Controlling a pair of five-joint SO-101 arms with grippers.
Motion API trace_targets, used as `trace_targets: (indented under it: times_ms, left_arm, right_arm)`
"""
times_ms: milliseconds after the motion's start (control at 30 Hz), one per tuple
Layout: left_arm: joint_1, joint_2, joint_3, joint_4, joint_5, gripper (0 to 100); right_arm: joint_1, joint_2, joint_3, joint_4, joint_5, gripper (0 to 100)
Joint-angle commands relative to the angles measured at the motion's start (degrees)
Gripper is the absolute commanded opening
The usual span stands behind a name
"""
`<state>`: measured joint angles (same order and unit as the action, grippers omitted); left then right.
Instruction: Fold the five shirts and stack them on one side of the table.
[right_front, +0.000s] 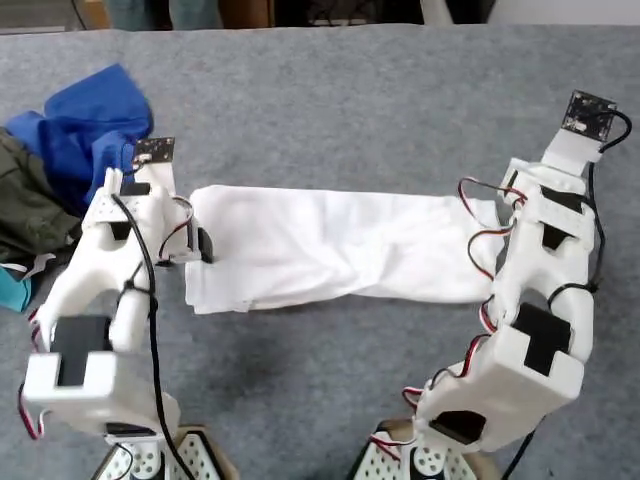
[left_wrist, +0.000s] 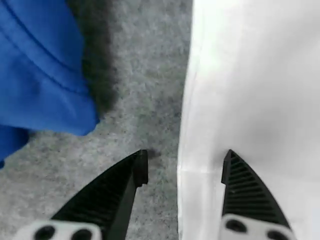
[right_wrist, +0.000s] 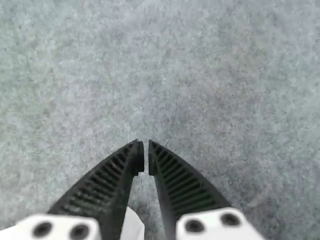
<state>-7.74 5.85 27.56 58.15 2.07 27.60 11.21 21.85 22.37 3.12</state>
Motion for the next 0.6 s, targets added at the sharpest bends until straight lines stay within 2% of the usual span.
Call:
trace_targets:
  times_ms: [0, 433, 567]
  left_arm:
    - [0.04, 4.57, -4.97, -0.44, -0.18, 23]
    - [1.80, 12.66, -13.41, 1.49, -0.35, 3]
    - [1.80, 13.27, -14.73, 1.58, -0.44, 3]
  right_arm:
    - [0.70, -0.48, -3.47, -1.14, 0.35, 3.2]
    - [2.81, -0.48, -6.55, 2.81, 0.00, 3.2]
    - [4.92, -0.48, -7.60, 2.64, -0.09, 3.2]
